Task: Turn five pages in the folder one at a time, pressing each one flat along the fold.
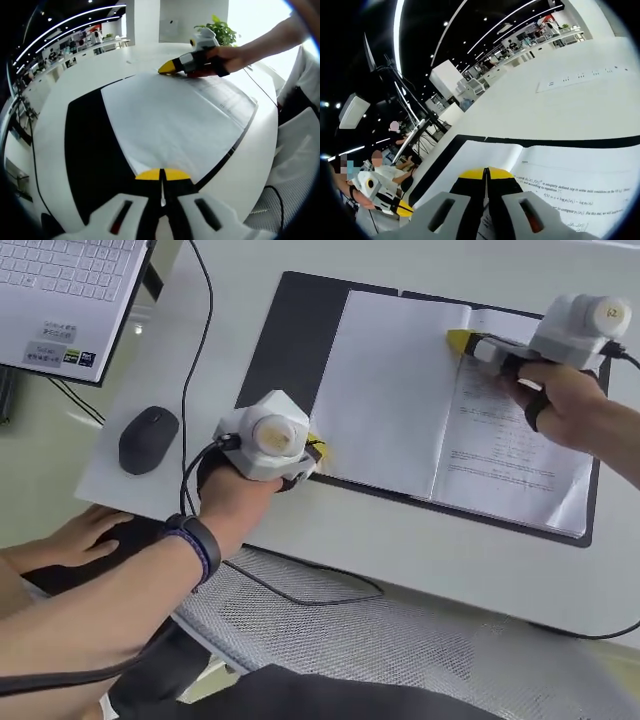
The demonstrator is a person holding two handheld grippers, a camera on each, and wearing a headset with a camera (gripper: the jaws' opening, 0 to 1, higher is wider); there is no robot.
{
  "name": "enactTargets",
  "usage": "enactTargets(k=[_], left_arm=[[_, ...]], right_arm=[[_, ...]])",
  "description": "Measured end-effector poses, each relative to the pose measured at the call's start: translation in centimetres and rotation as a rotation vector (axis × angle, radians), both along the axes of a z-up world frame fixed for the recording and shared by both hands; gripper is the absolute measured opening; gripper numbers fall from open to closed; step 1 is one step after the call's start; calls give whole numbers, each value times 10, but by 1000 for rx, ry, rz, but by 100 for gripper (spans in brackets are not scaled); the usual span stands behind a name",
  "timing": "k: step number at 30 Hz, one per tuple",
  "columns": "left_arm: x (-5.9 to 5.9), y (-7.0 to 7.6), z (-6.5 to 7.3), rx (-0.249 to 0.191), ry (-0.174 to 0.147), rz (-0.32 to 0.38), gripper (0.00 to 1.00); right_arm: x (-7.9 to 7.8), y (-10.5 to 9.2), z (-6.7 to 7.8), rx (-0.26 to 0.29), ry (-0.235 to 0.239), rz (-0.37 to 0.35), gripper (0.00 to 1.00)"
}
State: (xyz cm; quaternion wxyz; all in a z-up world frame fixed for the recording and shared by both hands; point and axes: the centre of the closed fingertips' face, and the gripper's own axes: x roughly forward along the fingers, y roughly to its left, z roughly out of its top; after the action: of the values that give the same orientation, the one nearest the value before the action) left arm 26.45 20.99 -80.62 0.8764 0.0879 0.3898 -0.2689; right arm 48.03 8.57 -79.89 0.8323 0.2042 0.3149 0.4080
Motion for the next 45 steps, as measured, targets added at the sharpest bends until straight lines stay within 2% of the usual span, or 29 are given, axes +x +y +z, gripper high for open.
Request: enactTargets(k=[10,13,17,26,30,39,45], left_arm=[[1,0,-1,-1,8,-4,0],[1,1,-2,0,8,-5,0],[2,0,-2,1,10,-5,0],[1,-1,-1,2,9,-8,0],[1,-1,-1,-3,7,-4,0],[1,-1,-3,-1,9,-16,0],[0,-1,-3,2,8,-23,0]], right_arm=[[26,-3,-4,8,2,-32,0],[42,-6,-7,12,4,-50,0],[42,-4,-8,18,9,-58,0],[30,-2,-1,14,10,-53,0],[31,-2,-1,15,10,-57,0],[21,-3,-1,36,19,-54,0],[0,3,0,32,8,5,0]])
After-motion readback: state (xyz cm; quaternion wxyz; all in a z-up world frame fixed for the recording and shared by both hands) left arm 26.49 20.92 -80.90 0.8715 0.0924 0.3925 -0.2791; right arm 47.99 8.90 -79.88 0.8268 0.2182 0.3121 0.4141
